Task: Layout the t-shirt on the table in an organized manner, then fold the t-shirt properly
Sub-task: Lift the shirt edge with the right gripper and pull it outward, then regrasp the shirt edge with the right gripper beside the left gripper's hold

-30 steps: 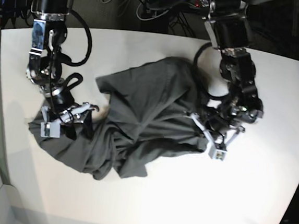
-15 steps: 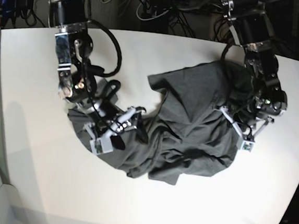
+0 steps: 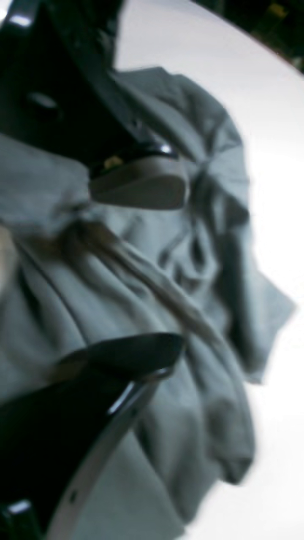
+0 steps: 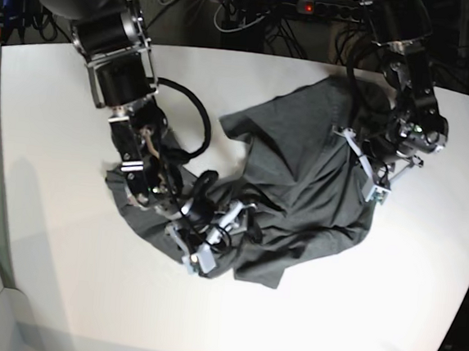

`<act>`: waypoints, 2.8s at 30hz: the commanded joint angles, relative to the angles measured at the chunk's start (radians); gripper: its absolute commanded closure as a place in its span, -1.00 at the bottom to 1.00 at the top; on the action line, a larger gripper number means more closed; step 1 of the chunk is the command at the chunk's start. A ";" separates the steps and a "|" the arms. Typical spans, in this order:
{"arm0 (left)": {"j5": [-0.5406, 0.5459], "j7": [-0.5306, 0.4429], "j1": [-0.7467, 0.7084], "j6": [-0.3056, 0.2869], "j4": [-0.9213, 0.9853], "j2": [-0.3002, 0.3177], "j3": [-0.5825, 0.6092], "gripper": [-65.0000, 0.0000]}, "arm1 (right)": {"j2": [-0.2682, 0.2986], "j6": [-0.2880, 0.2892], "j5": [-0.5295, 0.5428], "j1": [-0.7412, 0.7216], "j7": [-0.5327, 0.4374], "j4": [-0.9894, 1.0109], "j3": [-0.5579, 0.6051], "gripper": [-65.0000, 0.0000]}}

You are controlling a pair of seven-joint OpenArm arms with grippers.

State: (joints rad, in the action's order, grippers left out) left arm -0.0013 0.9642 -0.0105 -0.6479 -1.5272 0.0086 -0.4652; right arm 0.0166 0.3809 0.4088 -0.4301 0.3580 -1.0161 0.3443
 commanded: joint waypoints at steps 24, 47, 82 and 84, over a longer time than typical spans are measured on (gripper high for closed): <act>0.002 0.002 -0.069 -0.005 -0.098 -0.003 0.004 0.98 | -0.037 0.002 0.009 -0.092 -0.327 0.397 0.203 0.30; 0.004 0.002 -0.069 -0.006 -0.161 -0.003 -0.002 0.98 | 0.058 0.003 0.017 0.331 -0.122 -0.482 -0.279 1.00; 0.208 0.000 -0.099 -0.005 -0.180 0.032 -0.004 0.98 | -0.010 0.033 0.012 0.865 -0.149 -0.827 -0.788 -0.01; 0.208 0.000 -0.099 -0.005 -0.180 0.032 -0.004 0.98 | 0.053 0.080 0.011 0.830 -0.149 -0.873 -0.718 -0.01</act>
State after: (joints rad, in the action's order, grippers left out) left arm 0.1917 0.9840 -0.1211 -0.6514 -1.6871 0.0360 -0.4679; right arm 0.0704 0.4438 0.3985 0.4107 0.2378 -1.8679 -0.3737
